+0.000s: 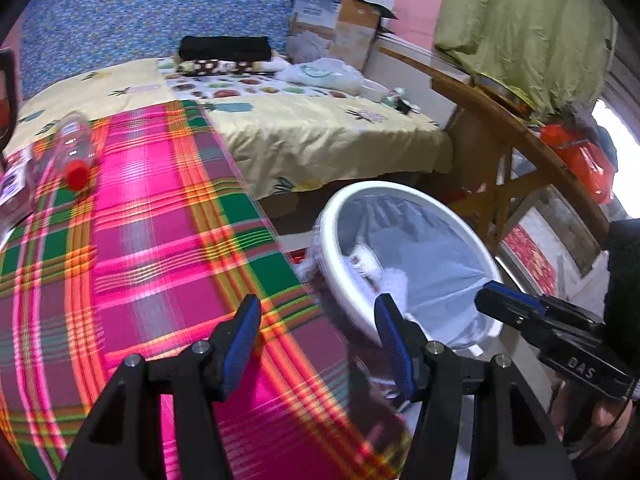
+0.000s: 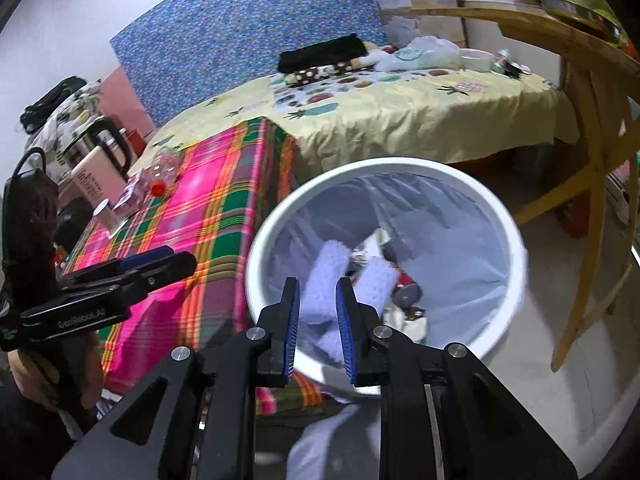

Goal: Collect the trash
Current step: 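Move both open tools back over the table toward the kettle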

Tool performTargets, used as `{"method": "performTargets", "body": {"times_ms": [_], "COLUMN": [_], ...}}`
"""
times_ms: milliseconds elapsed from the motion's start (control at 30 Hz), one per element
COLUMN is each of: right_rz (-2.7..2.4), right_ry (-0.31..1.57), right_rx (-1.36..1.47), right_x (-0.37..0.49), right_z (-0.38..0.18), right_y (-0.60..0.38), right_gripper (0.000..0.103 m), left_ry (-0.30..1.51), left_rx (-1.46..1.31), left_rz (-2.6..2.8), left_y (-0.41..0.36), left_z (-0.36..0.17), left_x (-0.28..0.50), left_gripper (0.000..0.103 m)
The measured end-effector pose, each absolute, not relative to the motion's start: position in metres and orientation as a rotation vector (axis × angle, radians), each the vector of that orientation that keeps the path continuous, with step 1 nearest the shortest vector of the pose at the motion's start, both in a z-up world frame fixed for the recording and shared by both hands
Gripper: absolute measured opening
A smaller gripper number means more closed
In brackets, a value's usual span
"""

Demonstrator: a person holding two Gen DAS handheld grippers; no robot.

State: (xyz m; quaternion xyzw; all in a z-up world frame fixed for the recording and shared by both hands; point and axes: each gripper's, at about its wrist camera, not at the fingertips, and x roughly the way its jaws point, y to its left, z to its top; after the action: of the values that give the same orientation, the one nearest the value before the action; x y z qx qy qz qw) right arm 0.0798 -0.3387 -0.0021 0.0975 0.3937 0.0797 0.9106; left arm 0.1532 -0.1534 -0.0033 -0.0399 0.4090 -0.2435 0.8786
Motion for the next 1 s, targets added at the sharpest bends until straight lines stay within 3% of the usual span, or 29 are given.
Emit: {"method": "performTargets", "body": {"times_ms": [200,233,333,1000], "right_rz": [0.243,0.249,0.268,0.418], "right_ry": [0.81,0.803,0.777,0.8], "right_rx": [0.146,0.134,0.103,0.01], "right_x": [0.084,0.084,0.084,0.108], "right_z": [-0.003,-0.002,0.002,0.009], "right_y": [-0.309,-0.305,-0.292,-0.212], "right_gripper": [0.024,0.028,0.057,0.058], "left_ry": [0.851,0.852,0.847,0.763], "left_rx": [-0.106,-0.109,-0.118,-0.083], "left_rz": [-0.412,-0.399,-0.349,-0.093], "left_y": [-0.119,-0.112,-0.092,0.007], "left_z": [-0.008,-0.009,-0.011,-0.005], "left_x": [0.15,0.15,0.148,0.133], "left_gripper": [0.061,0.061,0.061,0.061]}}
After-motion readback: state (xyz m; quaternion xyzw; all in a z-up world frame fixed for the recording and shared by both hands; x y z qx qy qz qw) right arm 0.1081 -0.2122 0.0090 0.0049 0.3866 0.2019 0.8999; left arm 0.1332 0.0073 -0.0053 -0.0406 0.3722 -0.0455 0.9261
